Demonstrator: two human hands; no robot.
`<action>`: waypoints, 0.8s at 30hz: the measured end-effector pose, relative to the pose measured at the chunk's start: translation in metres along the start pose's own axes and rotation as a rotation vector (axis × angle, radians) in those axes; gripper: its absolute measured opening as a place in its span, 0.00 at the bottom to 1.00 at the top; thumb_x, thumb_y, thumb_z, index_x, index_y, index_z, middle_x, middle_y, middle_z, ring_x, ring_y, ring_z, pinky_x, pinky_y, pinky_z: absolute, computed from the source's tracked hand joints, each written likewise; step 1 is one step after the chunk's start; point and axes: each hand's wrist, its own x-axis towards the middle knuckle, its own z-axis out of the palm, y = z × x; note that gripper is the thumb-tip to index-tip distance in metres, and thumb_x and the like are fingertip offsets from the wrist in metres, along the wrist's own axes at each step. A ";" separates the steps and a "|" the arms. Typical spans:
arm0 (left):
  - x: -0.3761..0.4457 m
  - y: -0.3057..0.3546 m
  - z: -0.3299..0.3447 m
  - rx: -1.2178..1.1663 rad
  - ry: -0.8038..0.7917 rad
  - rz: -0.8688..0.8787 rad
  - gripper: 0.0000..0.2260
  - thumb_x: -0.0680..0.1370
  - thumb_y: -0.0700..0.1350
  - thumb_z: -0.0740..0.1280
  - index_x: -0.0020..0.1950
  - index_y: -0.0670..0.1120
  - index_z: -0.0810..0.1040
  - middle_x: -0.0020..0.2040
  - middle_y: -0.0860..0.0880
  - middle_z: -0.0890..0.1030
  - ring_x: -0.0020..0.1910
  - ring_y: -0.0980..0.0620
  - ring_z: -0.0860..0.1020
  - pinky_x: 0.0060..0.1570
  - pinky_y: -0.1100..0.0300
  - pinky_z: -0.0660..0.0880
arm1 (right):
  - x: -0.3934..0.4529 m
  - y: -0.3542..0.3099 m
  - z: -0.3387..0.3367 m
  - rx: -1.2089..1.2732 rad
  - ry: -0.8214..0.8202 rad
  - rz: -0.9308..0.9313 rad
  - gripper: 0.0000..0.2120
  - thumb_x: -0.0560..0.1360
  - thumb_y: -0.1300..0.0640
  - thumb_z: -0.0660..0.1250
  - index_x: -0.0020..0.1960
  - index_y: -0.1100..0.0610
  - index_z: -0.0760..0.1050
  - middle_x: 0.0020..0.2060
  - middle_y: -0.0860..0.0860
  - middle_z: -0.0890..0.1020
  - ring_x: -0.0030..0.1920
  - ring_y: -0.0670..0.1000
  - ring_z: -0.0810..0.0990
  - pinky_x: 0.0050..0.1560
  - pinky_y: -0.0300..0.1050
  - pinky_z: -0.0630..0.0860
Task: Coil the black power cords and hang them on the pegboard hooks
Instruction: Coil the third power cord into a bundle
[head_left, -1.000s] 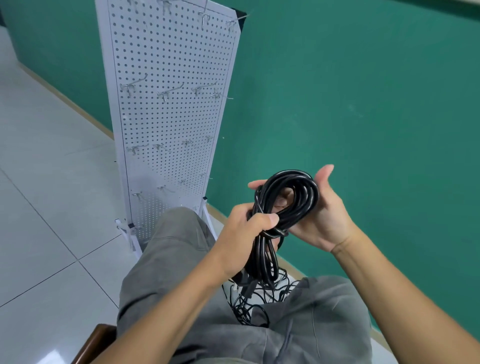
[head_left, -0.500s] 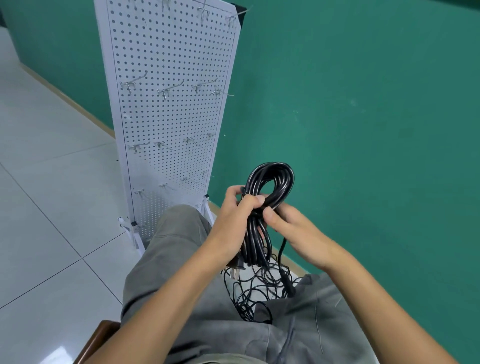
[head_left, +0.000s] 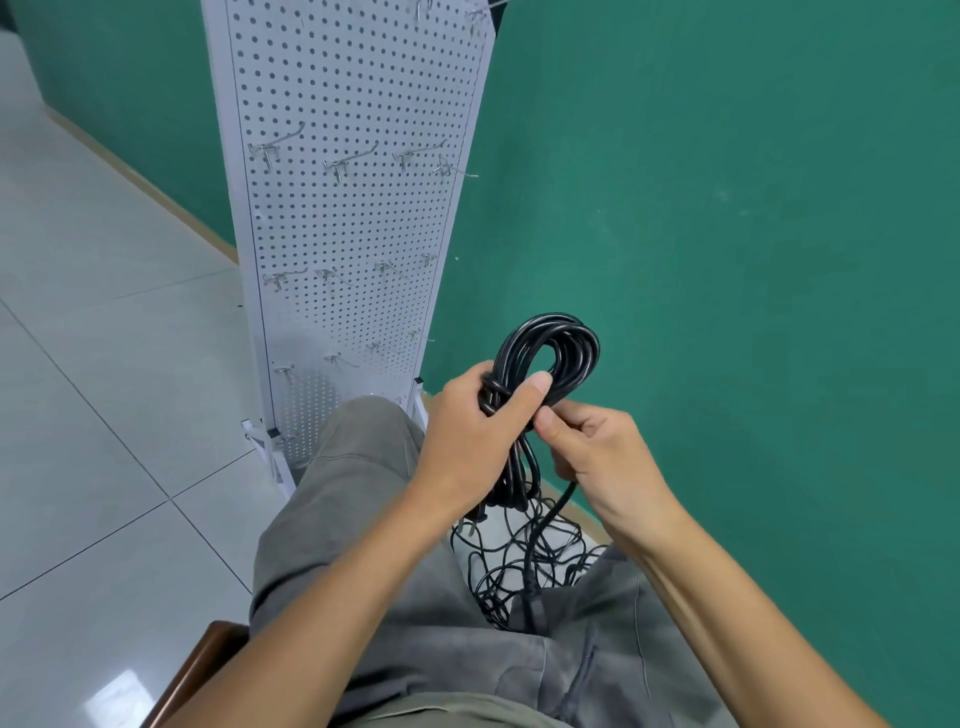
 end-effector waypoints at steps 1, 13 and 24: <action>0.000 -0.001 0.001 0.011 0.011 0.000 0.20 0.72 0.65 0.68 0.43 0.47 0.80 0.32 0.52 0.78 0.34 0.55 0.75 0.39 0.57 0.74 | -0.002 -0.003 0.001 -0.007 0.012 0.008 0.08 0.82 0.65 0.63 0.48 0.63 0.80 0.18 0.40 0.72 0.22 0.37 0.72 0.29 0.26 0.68; 0.010 -0.009 -0.013 0.223 0.092 0.034 0.25 0.69 0.71 0.70 0.41 0.48 0.80 0.33 0.52 0.80 0.32 0.54 0.75 0.37 0.58 0.73 | 0.000 -0.003 -0.018 -0.450 0.009 0.047 0.20 0.79 0.48 0.71 0.43 0.66 0.79 0.30 0.57 0.74 0.32 0.47 0.67 0.36 0.47 0.68; 0.009 -0.007 -0.014 0.637 -0.407 -0.051 0.38 0.65 0.79 0.56 0.61 0.52 0.70 0.35 0.53 0.75 0.31 0.57 0.71 0.33 0.57 0.66 | -0.008 -0.068 -0.039 -1.508 -0.368 -0.199 0.12 0.81 0.42 0.62 0.50 0.50 0.77 0.42 0.48 0.81 0.46 0.56 0.79 0.40 0.49 0.69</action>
